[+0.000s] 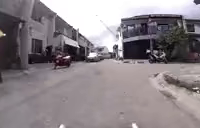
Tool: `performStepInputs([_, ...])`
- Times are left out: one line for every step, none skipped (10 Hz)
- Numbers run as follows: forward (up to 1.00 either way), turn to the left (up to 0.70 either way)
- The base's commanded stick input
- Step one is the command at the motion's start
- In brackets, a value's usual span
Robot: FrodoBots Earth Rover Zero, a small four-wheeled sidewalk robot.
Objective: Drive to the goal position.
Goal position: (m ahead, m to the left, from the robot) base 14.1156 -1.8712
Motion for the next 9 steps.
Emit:
performStepInputs([1.00,0.02])
performStepInputs([1.00,0.02])
performStepInputs([1.00,0.02])
performStepInputs([1.00,0.02])
performStepInputs([1.00,0.02])
performStepInputs([1.00,0.02])
performStepInputs([1.00,0.02])
performStepInputs([1.00,0.02])
performStepInputs([1.00,0.02])
